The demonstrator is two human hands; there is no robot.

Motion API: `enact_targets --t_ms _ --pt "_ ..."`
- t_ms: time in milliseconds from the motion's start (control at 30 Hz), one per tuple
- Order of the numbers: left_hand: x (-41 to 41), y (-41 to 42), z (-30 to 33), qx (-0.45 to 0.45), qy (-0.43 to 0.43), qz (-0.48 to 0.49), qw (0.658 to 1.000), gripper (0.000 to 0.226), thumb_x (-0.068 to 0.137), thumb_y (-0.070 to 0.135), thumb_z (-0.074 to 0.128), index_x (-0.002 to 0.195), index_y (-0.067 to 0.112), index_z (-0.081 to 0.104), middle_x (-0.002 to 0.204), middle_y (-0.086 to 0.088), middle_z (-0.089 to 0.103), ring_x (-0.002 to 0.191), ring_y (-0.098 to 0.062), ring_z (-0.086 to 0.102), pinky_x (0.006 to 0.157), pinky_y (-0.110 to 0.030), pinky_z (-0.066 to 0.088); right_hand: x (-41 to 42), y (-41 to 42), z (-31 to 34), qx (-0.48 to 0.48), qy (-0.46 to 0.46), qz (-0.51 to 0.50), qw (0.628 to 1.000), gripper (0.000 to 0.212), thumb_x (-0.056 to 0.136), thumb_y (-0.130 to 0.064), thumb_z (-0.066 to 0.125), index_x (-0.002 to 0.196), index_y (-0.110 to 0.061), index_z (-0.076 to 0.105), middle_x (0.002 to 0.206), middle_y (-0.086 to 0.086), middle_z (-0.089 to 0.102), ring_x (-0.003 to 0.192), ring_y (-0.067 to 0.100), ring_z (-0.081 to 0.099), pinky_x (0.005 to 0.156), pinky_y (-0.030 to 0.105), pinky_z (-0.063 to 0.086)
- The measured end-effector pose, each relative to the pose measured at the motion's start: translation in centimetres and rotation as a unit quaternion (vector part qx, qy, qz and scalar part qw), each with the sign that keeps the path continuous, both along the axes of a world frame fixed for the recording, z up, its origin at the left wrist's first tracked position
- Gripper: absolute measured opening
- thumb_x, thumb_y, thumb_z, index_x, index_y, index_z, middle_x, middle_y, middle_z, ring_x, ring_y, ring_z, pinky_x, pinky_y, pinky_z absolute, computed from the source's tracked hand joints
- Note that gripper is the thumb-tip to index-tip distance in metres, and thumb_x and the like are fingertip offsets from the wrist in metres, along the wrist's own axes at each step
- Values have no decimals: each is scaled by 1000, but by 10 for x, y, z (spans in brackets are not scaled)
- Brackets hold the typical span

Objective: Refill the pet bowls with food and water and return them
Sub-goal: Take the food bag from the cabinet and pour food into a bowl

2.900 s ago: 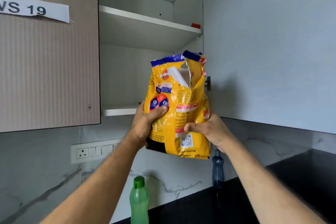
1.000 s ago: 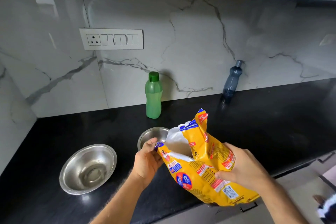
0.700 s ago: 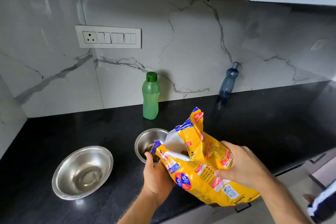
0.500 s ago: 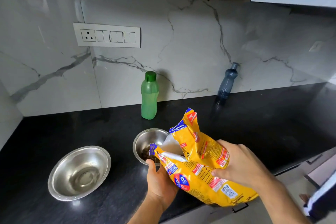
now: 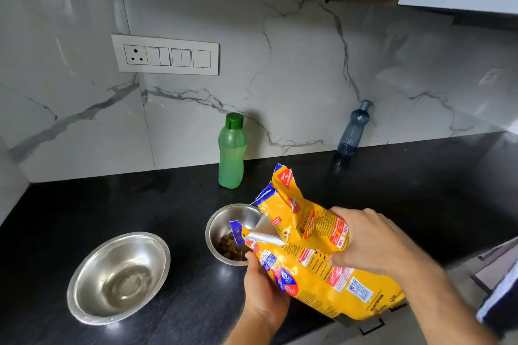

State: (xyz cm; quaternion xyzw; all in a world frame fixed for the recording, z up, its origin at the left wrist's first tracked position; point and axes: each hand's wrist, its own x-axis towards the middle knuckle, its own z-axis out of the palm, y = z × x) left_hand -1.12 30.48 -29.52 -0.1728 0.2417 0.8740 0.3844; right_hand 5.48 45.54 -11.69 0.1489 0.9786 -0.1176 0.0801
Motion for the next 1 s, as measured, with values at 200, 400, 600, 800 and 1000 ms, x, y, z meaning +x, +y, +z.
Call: enact_targets --t_ms 200,400,600,800,1000 --pt "4 3 8 22 11 20 999 78 79 76 52 117 11 74 124 -23 68 110 -44 67 90 -59 54 -18 -7 2 -37 -32 -19 999 44 61 -48 94 90 -38 63 84 -17 75 70 -4 73 70 28 63" --pt "12 6 15 29 -10 17 999 77 85 75 48 118 10 73 122 -23 69 107 -44 68 84 -59 57 -32 -12 9 -41 -78 -30 996 41 60 -38 95 88 -34 66 84 -11 77 72 4 75 75 37 65" --pt "15 6 16 15 -33 20 999 80 88 77 38 123 13 69 119 -22 71 103 -43 70 82 -57 58 -34 -14 10 -45 -100 -31 994 38 63 -34 95 88 -32 66 85 -9 78 72 5 76 76 38 65" --pt "17 7 11 10 -39 32 999 80 89 77 33 120 13 70 115 -21 73 99 -41 72 73 -54 61 -35 -18 8 -43 -108 -34 993 37 67 -33 94 90 -33 65 87 -10 77 74 5 76 77 37 65" --pt "15 11 14 13 -43 52 998 80 90 78 31 119 15 69 114 -19 73 99 -39 72 74 -52 61 -41 -15 14 -43 -105 -35 993 36 64 -33 94 87 -33 66 81 -11 77 67 2 75 70 33 65"
